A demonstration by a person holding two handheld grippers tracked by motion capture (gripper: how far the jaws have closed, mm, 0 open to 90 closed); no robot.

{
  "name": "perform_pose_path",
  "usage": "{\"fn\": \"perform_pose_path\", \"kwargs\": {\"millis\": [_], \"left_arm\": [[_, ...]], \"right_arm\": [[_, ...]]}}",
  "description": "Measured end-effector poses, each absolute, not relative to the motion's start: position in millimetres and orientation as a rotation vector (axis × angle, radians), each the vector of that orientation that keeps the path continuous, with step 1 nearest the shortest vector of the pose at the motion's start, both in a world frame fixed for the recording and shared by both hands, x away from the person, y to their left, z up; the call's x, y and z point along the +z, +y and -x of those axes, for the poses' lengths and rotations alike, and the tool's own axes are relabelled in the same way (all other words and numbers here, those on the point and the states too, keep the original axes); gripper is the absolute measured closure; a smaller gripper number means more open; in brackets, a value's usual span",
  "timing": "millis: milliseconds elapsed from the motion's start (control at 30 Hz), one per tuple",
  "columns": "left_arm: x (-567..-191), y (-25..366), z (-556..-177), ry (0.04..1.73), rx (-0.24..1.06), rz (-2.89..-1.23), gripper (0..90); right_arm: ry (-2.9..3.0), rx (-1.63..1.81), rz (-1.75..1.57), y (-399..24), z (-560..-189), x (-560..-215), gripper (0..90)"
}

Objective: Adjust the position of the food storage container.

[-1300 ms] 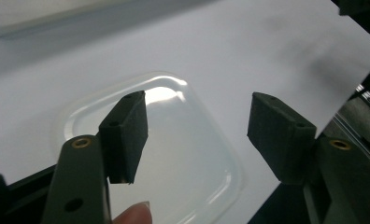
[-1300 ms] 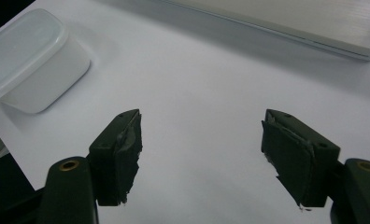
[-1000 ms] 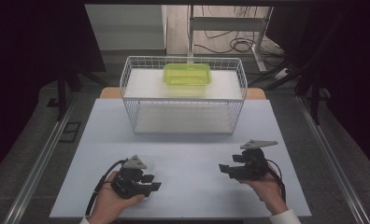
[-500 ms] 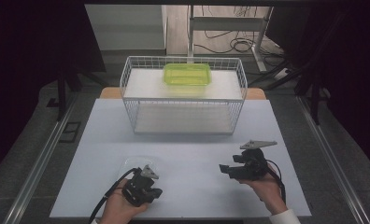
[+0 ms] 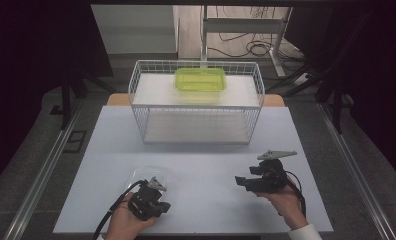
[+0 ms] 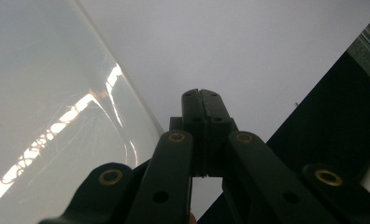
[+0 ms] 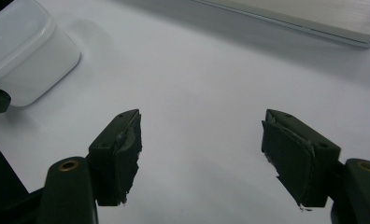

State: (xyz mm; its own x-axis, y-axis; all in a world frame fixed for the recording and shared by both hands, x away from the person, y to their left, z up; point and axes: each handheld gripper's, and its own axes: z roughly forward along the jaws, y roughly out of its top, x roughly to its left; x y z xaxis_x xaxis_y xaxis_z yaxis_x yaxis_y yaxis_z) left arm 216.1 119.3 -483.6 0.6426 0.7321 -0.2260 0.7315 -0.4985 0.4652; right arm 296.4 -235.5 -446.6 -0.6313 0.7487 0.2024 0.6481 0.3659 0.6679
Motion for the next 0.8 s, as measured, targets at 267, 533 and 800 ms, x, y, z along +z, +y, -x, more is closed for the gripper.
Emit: {"fn": "perform_pose_path", "kwargs": {"millis": [267,533,800], "left_arm": [[-484,140,-218,1.177,-0.019,-2.339,90.0],[-485,164,-220,1.232,-0.02,-2.335,90.0],[-487,186,-222,1.288,-0.008,-2.317,90.0]], "right_arm": [[2.481,1.108,-1.276,-235,-296,-447,28.7],[2.481,1.099,-1.288,-235,-297,-448,28.7],[2.476,1.114,-1.28,-236,-296,-446,28.7]]}}
